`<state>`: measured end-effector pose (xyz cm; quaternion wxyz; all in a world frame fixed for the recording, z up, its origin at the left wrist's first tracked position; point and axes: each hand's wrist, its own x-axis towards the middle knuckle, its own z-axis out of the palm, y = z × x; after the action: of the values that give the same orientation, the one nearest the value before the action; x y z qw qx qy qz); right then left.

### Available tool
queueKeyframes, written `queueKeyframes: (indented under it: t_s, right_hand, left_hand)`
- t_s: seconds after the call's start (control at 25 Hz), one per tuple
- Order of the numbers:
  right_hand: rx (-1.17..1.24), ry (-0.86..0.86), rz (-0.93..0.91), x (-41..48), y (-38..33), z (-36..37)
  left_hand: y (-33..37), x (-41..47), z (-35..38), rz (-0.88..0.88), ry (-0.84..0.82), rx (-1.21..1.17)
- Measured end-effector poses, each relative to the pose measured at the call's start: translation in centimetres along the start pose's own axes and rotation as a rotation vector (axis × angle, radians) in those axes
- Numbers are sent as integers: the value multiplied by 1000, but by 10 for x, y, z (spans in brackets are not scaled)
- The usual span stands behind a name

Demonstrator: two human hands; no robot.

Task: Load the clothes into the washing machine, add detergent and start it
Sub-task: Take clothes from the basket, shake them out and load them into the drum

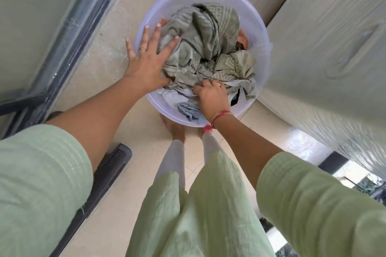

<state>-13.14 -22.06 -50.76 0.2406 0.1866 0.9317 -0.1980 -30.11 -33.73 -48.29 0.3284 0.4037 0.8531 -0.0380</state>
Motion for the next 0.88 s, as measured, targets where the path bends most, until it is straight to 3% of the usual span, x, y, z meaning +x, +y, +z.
queueKeyframes:
  t_s: [0.16, 0.24, 0.28, 0.32, 0.4, 0.44, 0.48, 0.6, 0.88]
  right_hand:
    - [571, 202, 319, -2, 6, -27]
    - [632, 342, 295, -10, 2, -37]
    - [641, 323, 221, -14, -3, -40]
    - [529, 196, 111, -21, -8, -39]
    - [15, -150, -137, -42, -12, -20]
    - [-126, -253, -193, -48, -8, -10]
    - [-121, -270, -203, -48, -3, -5]
    - [267, -225, -80, -28, 3, -19]
    - [676, 182, 160, -82, 4, -57]
  left_hand:
    - [0, -20, 9, 5, -3, -29]
    - [0, -27, 17, -19, -11, -70]
    - [-1, -29, 22, -23, -24, -82]
    - [-1, -31, 25, -14, -42, -85]
    - [-1, -36, 27, 23, -97, -109]
    - [0, -39, 27, 40, -123, -128]
    - [1, -41, 27, 53, -149, -133]
    - [4, -45, 32, 55, -206, -82]
    - [11, -44, 40, 41, -217, -121]
